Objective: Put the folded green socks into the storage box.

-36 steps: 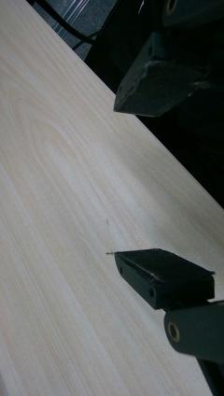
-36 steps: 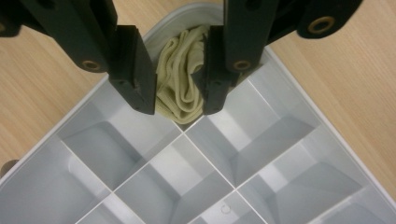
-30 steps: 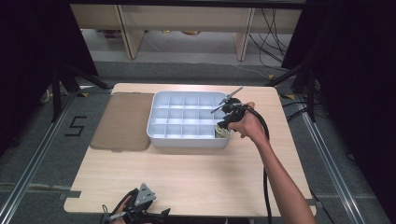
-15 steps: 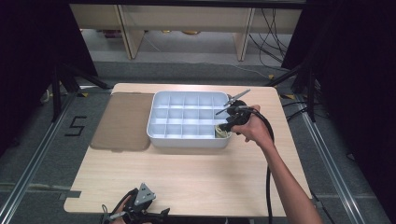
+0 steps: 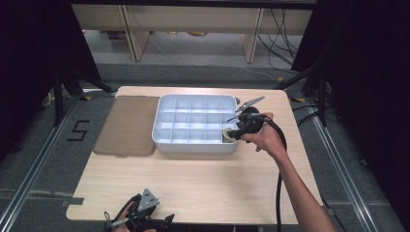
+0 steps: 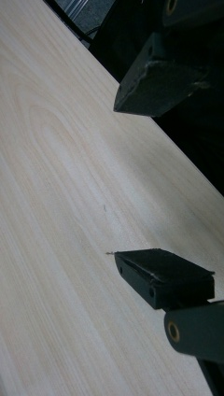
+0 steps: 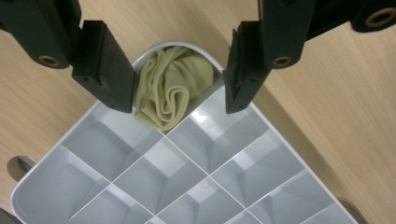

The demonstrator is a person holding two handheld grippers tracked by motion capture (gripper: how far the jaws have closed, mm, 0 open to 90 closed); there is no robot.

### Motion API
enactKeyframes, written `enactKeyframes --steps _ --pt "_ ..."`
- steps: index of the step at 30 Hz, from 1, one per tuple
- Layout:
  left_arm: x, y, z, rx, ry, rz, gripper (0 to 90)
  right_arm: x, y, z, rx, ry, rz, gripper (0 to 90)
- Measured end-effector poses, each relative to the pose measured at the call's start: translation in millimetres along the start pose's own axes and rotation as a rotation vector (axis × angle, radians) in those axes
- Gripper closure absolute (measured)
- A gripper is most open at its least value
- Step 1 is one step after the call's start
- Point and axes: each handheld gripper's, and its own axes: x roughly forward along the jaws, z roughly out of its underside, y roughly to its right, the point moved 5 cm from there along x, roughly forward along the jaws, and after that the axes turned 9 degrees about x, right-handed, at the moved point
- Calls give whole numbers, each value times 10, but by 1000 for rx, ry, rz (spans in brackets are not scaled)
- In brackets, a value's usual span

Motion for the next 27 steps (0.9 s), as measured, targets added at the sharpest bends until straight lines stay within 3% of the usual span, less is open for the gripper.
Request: enactKeyframes --steps 3,5,6,7,10,11,12,13,16,18,21,22,23,24,25,27 --pt "1 1 -3 -6 8 3 226 -16 -22 45 5 11 -2 414" --pt "17 21 -25 -33 44 -2 226 -22 -42 73 -5 30 -19 405" --pt "-3 -2 -8 2 12 0 226 -38 -48 86 -3 29 -14 398" --pt "-3 -3 -8 4 12 -2 225 -40 -53 99 -12 30 -14 396" --pt "5 3 1 -1 2 1 221 -42 -81 130 -10 65 -25 387" --pt "7 6 -1 -2 3 2 221 -67 -90 149 -8 42 -29 380" --pt "6 7 -2 -2 5 2 219 -51 -94 158 -15 71 -26 379" --pt "2 2 -3 5 4 0 216 -86 -106 183 -1 51 -26 377" --pt "-4 -4 -5 -4 7 -2 202 -89 -120 212 5 81 -25 370" --pt "-6 -11 -7 4 8 -2 190 -116 -124 233 3 60 -28 366" --pt "-12 -13 -8 -2 3 1 175 -130 -151 293 16 83 -36 365" --pt "-12 -12 -9 -2 4 2 173 -137 -146 306 -2 82 -42 365" --pt "-12 -12 -9 -2 4 2 172 -111 -152 316 -20 113 -53 365" --pt "-12 -14 -9 -2 3 2 171 -152 -160 351 2 76 -44 365" --pt "-12 -14 -8 -4 2 1 171 -148 -167 364 22 90 -41 365" --pt "-10 -13 -8 -6 2 2 170 -151 -163 393 -11 95 -55 362"
